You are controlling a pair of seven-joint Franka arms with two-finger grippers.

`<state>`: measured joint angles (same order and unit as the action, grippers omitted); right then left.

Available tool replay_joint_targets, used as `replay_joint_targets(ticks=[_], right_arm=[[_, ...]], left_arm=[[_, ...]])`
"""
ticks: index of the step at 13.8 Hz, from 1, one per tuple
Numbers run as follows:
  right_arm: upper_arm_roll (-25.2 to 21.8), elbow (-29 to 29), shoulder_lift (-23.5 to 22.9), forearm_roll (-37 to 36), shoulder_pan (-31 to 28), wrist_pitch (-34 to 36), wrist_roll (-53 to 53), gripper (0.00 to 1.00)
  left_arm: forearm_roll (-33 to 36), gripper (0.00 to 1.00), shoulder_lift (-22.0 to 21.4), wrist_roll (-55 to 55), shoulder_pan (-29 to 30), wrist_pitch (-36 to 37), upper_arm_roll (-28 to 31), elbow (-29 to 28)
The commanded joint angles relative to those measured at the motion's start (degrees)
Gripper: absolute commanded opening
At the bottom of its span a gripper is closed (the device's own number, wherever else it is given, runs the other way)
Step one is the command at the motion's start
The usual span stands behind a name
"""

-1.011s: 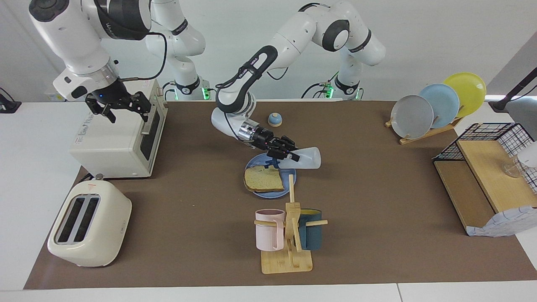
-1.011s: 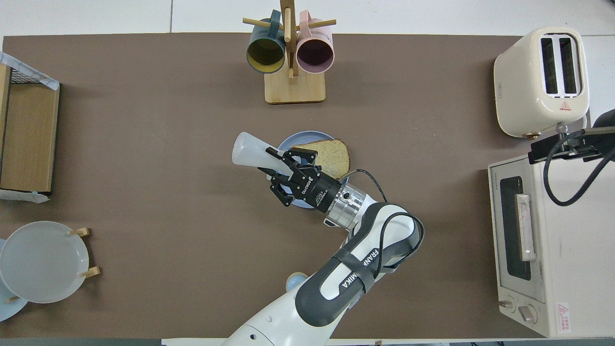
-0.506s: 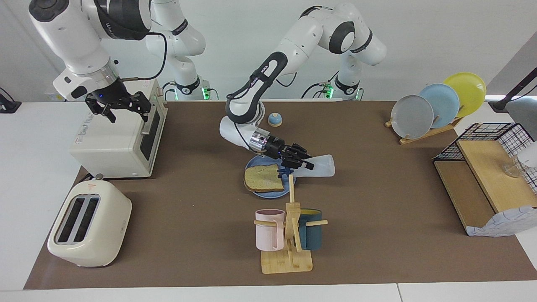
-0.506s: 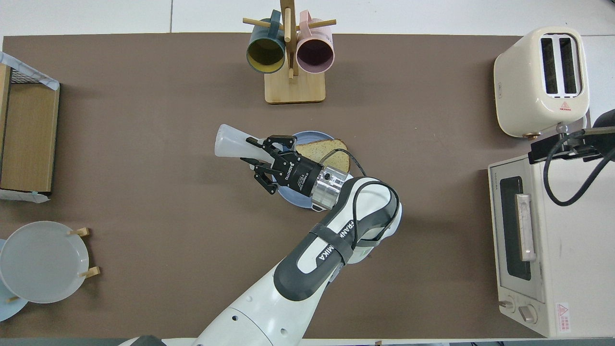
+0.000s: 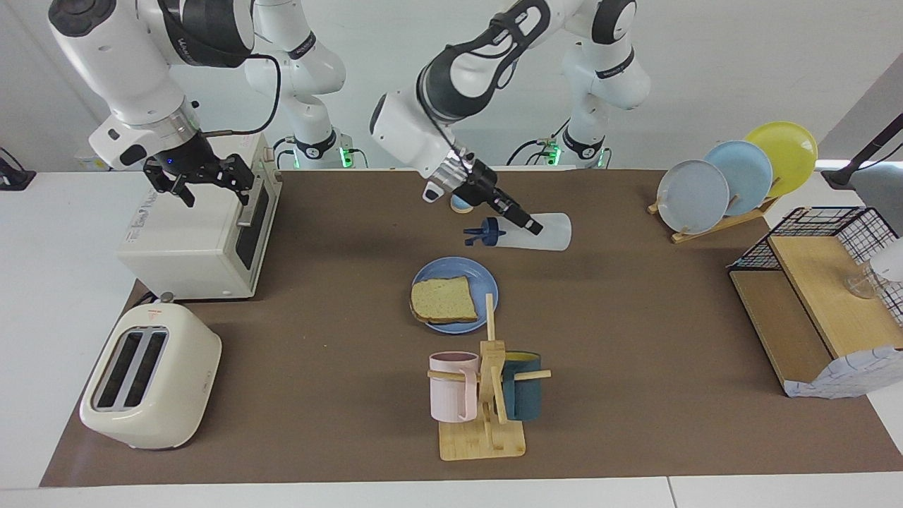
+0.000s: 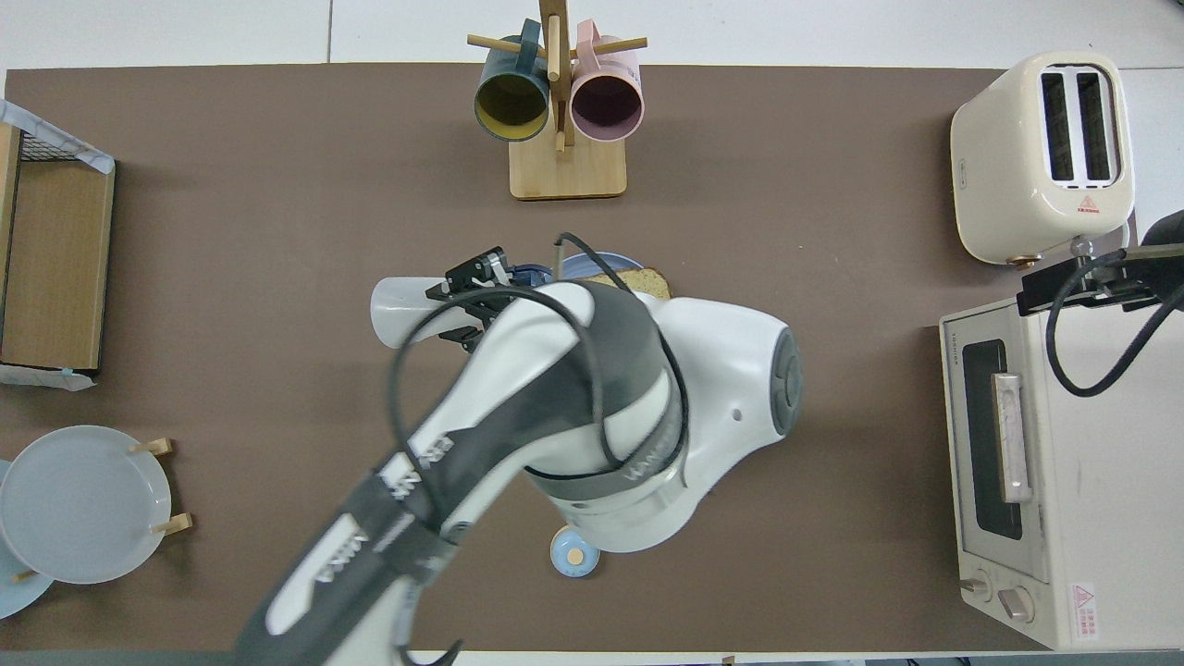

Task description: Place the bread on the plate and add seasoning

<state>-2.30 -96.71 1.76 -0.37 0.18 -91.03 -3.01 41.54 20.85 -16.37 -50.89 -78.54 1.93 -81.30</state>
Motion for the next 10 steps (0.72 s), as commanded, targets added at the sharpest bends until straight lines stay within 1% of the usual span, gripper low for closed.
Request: replay_joint_targets(ticks=[1, 2, 3, 5, 6, 7, 9, 10], right_arm=[[0.3, -0.3, 0.5, -0.1, -0.6, 0.5, -1.4, 1.00], [0.3, -0.2, 0.6, -0.1, -0.6, 0.5, -1.4, 1.00], [0.3, -0.3, 0.5, -0.1, -0.6, 0.5, -1.4, 1.00], [0.3, -0.3, 0.5, -0.1, -0.6, 0.5, -1.4, 1.00], [0.3, -0.3, 0.5, -0.1, -0.6, 0.5, -1.4, 1.00], [0.3, -0.3, 0.5, -0.1, -0.6, 0.5, -1.4, 1.00], [0.3, -0.3, 0.5, -0.1, -0.6, 0.5, -1.4, 1.00], [0.3, -0.3, 0.5, -0.1, -0.6, 0.5, -1.4, 1.00]], left_arm=[[-10.2, 0.00, -8.3, 4.4, 9.1, -7.2, -0.3, -3.9], [-14.9, 0.00, -9.8, 5.5, 12.5, -10.5, -0.3, -4.1], [-18.8, 0.00, -10.6, 6.7, 15.9, -13.9, -0.3, -4.5], [-26.0, 0.00, -11.0, 9.6, 21.7, -21.1, -0.3, -4.9], [-30.0, 0.00, -11.0, 11.5, 24.4, -26.2, -0.3, -6.2], [-32.6, 0.00, -11.2, 13.5, 26.5, -31.5, -0.3, -8.6], [-37.8, 0.00, -13.0, 16.6, 30.4, -45.7, -0.3, -16.2], [-40.5, 0.00, -13.3, 18.3, 31.8, -54.2, -0.3, -20.7]])
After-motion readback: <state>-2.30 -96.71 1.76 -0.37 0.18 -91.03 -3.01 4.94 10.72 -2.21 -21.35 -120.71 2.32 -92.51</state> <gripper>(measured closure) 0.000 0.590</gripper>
